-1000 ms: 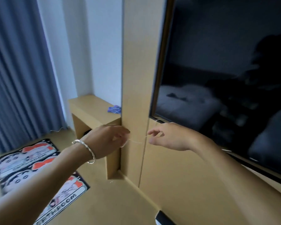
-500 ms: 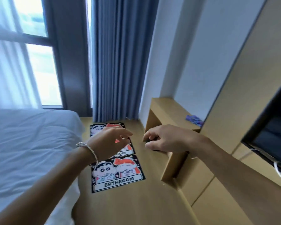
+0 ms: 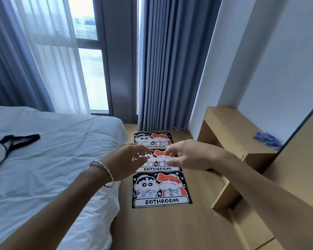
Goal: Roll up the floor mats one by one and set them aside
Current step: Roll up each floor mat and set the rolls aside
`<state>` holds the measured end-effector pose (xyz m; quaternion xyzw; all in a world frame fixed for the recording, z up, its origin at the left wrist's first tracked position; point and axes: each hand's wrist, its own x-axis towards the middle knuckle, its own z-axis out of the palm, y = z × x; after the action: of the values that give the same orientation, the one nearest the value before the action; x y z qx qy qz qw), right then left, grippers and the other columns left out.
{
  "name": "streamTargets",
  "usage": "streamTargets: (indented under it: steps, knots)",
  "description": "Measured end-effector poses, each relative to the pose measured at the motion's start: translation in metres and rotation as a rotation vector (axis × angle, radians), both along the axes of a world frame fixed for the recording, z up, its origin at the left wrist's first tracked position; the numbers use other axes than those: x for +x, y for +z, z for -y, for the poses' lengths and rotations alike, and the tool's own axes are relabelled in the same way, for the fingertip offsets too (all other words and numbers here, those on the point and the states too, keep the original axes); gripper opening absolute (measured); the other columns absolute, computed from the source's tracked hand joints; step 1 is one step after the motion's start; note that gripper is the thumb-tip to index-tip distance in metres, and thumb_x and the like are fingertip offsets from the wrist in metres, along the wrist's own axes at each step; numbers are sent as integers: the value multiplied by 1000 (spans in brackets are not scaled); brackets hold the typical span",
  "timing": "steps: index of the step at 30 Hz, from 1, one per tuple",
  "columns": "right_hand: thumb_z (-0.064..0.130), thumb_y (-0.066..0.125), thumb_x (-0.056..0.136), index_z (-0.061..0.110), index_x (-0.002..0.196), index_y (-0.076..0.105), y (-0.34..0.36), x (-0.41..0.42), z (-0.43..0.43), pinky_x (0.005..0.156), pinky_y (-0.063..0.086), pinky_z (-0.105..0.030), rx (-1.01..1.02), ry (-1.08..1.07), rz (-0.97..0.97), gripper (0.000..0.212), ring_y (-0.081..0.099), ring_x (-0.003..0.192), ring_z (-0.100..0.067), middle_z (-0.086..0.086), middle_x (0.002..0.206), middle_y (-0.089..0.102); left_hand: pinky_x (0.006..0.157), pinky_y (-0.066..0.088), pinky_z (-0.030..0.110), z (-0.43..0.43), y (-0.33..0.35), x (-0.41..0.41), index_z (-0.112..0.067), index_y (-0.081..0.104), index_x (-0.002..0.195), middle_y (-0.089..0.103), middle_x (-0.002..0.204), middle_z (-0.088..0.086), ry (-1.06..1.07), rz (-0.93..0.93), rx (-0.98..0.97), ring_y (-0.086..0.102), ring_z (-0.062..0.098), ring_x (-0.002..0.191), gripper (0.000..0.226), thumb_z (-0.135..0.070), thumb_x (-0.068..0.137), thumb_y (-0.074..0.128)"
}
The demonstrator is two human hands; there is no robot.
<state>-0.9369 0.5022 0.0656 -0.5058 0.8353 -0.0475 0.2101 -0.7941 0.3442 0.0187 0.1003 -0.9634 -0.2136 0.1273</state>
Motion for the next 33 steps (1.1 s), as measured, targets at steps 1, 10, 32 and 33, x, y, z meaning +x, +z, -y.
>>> streamTargets:
  steps: [1, 10, 32, 33]
  knots:
    - [49, 53, 92, 29, 136, 49, -1, -12, 1, 86, 42, -24, 1, 0, 3, 49, 53, 108, -11, 5, 130, 55, 71, 39, 5, 1, 0, -11, -23, 63, 119, 67, 107, -2, -1, 6, -9, 62, 8, 90, 28, -24, 91, 57]
    - [46, 53, 93, 26, 136, 49, -26, -112, 18, 96, 44, -30, 3, 5, 73, 48, 54, 113, -14, 3, 131, 56, 80, 44, 17, 10, -17, -95, -24, 63, 119, 66, 109, -4, 71, 74, -43, 61, 8, 91, 28, -27, 92, 55]
    - [45, 51, 94, 25, 133, 52, -112, -250, 223, 89, 43, -27, 131, -66, 207, 43, 54, 104, -11, 4, 129, 58, 88, 47, 27, 222, -112, -252, -28, 62, 119, 65, 110, -7, 0, 277, 99, 62, 10, 95, 28, -28, 92, 53]
    - [44, 51, 95, 25, 131, 53, -125, -257, 232, 89, 44, -27, 131, -88, 229, 41, 55, 104, -12, 5, 128, 59, 88, 48, 29, 230, -123, -264, -29, 61, 119, 65, 111, -7, -15, 312, 108, 62, 11, 95, 28, -29, 92, 53]
